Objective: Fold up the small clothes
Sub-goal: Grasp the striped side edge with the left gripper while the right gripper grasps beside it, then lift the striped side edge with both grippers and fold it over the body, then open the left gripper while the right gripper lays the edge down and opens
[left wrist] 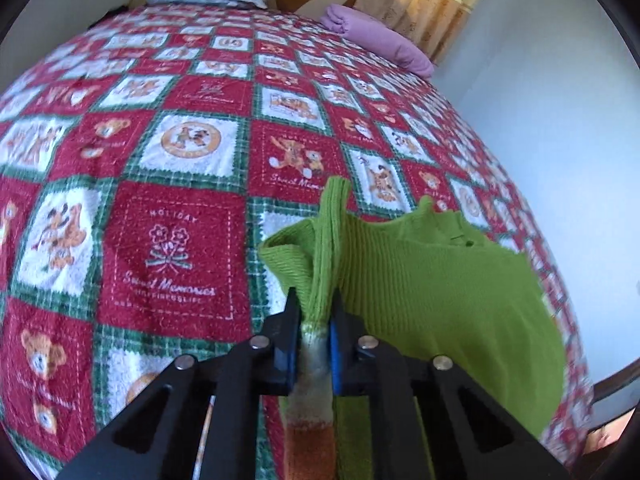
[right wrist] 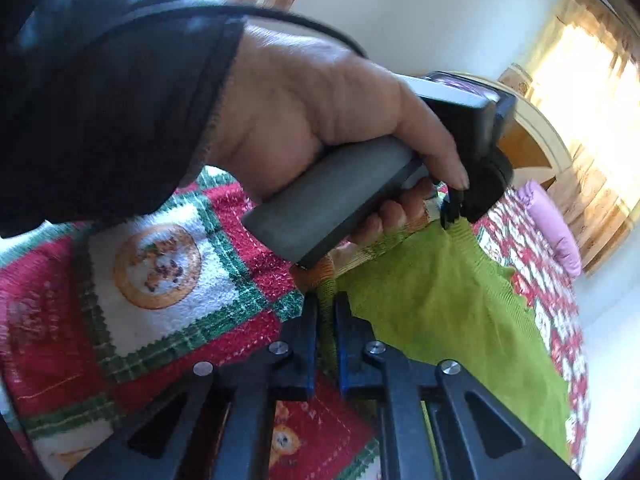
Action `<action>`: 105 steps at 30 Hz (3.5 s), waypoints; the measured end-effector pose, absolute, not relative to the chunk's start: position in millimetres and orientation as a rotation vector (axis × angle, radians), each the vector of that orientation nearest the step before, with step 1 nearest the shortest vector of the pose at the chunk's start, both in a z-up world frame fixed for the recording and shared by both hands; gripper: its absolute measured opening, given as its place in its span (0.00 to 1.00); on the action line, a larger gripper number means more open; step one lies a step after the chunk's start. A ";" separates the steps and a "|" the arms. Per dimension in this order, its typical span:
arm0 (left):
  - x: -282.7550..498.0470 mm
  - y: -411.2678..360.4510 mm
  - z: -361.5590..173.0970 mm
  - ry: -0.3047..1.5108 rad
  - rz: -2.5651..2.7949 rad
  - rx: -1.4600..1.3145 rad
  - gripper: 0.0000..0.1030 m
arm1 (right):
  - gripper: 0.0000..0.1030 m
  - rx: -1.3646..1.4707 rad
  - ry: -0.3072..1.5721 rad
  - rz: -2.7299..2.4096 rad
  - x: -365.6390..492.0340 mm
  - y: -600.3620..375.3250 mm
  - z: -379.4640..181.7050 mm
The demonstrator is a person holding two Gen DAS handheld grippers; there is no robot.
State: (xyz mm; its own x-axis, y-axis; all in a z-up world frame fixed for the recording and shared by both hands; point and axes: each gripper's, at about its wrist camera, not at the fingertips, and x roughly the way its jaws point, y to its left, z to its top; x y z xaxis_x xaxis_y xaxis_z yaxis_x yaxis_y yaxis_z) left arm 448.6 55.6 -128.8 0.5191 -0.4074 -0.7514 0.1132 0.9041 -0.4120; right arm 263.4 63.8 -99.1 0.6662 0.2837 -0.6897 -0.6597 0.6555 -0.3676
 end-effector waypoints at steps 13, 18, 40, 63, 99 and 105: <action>444.7 29.1 -79.7 0.940 -0.355 -0.424 0.12 | 0.05 -0.279 0.700 0.569 275.1 -30.7 -53.3; 442.1 3.7 -59.2 0.916 -0.398 -0.435 0.12 | 0.05 -0.172 0.687 0.556 288.9 -64.8 -40.5; 448.5 -136.5 -23.8 0.918 -0.558 -0.352 0.12 | 0.05 0.077 0.673 0.440 270.6 -201.1 -17.5; 458.0 -278.4 -89.1 1.049 -0.601 -0.187 0.12 | 0.04 0.395 0.842 0.298 266.4 -328.4 -76.4; 315.4 -166.9 -120.7 0.860 -0.463 0.023 0.94 | 0.08 0.317 0.799 0.192 381.0 -329.0 -45.8; 312.6 -169.4 -129.4 0.903 -0.468 0.003 0.94 | 0.10 0.345 0.913 0.137 396.6 -345.6 -93.6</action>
